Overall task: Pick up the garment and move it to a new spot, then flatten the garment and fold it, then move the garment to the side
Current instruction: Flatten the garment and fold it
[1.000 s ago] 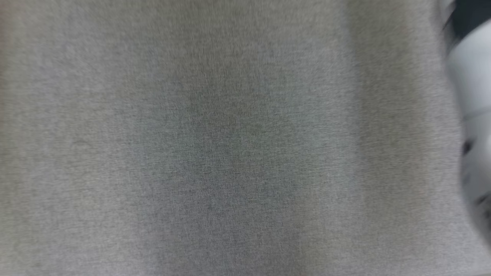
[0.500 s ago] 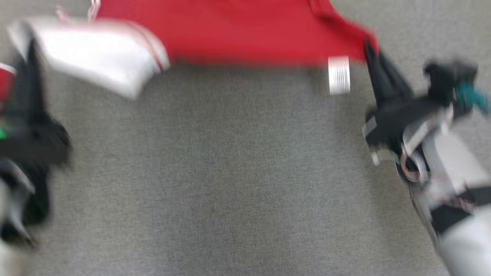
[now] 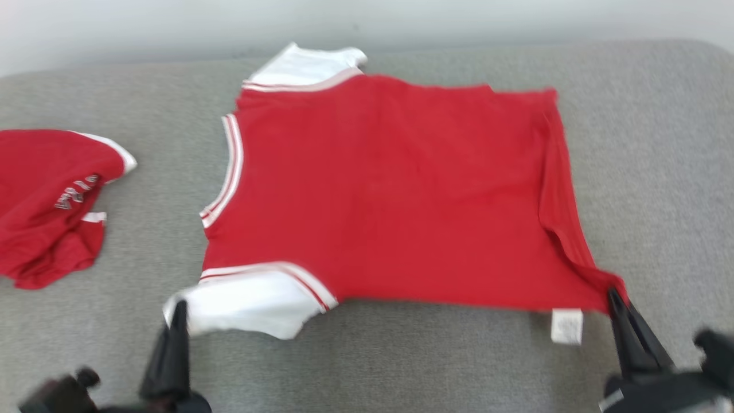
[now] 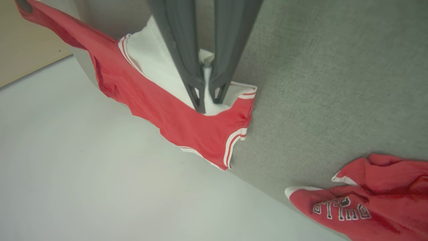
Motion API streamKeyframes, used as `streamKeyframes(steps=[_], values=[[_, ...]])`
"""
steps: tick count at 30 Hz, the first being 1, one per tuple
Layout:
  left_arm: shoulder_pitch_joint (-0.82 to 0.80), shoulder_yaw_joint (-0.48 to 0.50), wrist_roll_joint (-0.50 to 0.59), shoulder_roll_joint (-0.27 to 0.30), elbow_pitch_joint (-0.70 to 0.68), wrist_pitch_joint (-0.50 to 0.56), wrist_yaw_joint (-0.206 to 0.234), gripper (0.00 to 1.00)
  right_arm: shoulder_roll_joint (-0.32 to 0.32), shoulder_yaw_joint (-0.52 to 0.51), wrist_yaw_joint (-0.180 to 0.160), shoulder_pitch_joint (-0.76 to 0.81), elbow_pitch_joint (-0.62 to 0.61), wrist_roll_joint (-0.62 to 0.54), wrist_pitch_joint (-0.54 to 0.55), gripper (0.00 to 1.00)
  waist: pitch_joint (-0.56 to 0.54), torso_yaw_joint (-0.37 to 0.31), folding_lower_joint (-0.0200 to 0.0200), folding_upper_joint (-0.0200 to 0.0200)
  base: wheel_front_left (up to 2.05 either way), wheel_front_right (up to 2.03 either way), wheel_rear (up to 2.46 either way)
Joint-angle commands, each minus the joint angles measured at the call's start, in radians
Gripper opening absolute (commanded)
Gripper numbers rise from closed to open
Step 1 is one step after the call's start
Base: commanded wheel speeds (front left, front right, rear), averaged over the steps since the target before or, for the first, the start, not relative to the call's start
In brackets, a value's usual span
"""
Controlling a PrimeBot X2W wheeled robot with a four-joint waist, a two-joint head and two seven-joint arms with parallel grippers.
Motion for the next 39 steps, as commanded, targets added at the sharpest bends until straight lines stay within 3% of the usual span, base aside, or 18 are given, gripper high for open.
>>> streamKeyframes(steps=[1,7,14,27,35,39], values=[[0.031,0.006,0.016,-0.016,0.012,0.000,-0.008,0.00,0.010,-0.023,-0.002,0.036,-0.019,-0.014,-0.007,0.00,-0.039,0.036,0.0002,0.0001,0.00,0.00,0.00],[0.136,0.039,0.049,-0.102,0.044,0.000,-0.039,0.00,0.087,-0.115,-0.002,0.223,-0.068,-0.034,-0.030,0.00,-0.079,0.057,0.0002,0.0001,0.00,0.00,0.00],[0.185,0.008,0.094,-0.128,0.073,0.000,-0.076,0.00,0.125,-0.143,-0.002,0.320,-0.082,-0.057,-0.034,0.00,-0.103,0.057,0.0002,0.0001,0.00,0.00,0.00],[-0.046,-0.013,0.155,-0.056,0.143,0.056,-0.131,0.00,0.138,-0.095,-0.002,0.144,-0.016,-0.057,-0.018,0.00,-0.041,-0.005,0.0002,0.0001,0.00,0.00,0.00],[-0.237,-0.021,0.167,-0.023,0.307,0.088,-0.173,0.00,0.121,-0.059,-0.002,-0.038,0.113,-0.062,-0.013,0.00,-0.012,-0.051,0.0002,0.0001,0.00,0.00,0.00],[-0.317,-0.032,0.168,-0.033,0.408,0.079,-0.187,0.00,0.120,-0.067,-0.002,-0.108,0.189,-0.070,-0.024,0.00,-0.011,-0.057,0.0002,0.0001,0.00,0.00,0.00]])
